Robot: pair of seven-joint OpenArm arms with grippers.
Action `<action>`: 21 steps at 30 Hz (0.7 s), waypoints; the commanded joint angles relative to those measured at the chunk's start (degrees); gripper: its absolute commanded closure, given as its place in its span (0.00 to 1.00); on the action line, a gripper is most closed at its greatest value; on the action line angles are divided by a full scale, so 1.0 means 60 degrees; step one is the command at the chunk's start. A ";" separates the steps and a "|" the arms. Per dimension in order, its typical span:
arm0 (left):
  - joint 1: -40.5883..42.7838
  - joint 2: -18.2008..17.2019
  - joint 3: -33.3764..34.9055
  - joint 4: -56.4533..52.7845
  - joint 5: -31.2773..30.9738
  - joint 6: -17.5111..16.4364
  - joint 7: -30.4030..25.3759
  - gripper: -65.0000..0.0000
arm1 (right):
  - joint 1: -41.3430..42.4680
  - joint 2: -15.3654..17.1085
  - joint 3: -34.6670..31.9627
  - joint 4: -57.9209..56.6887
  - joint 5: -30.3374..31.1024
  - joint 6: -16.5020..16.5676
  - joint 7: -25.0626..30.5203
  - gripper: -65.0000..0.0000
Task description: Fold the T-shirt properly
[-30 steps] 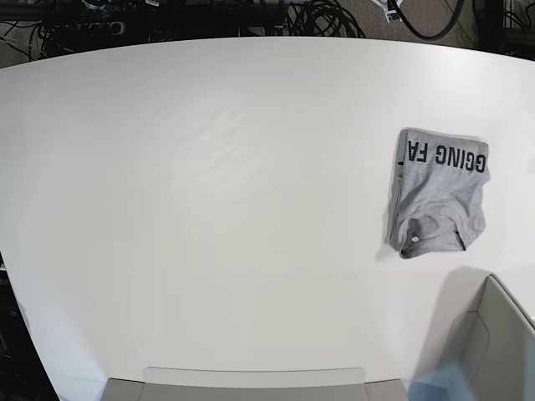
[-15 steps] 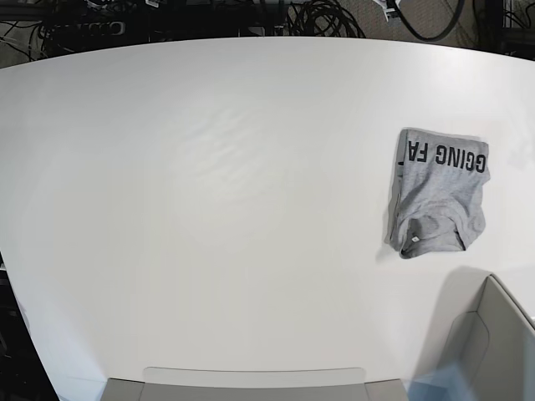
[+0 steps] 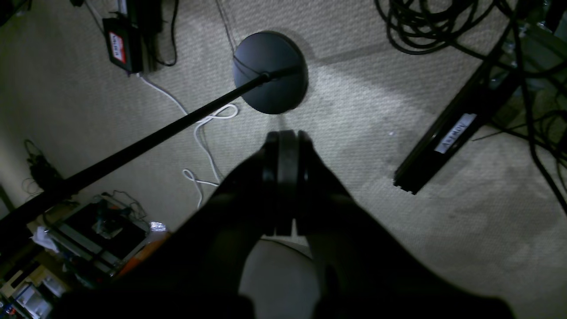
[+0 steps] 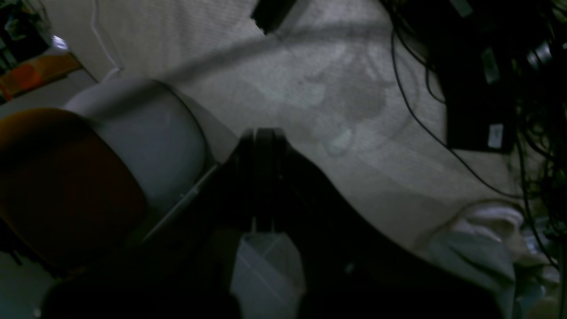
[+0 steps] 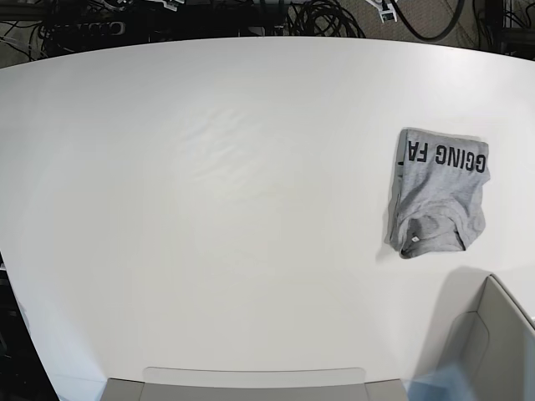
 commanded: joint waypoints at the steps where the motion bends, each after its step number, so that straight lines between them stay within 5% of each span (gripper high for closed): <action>1: 0.0077 -0.0046 -0.0013 0.0021 0.0057 0.0096 -0.0070 1.00 | -0.0040 -0.0015 0.0001 0.0015 0.0017 0.0144 0.0015 1.00; 14: -0.0905 0.0144 -0.0072 0.0021 -0.0001 0.0081 -0.0128 1.00 | 0.0092 -0.0748 0.0015 0.0015 -0.0569 0.0144 0.0015 1.00; 21: -0.1052 0.0628 -0.0013 0.0006 0.0042 0.0081 -0.1681 1.00 | 0.0107 -0.0923 0.0015 0.0015 -0.0584 0.0144 0.0015 1.00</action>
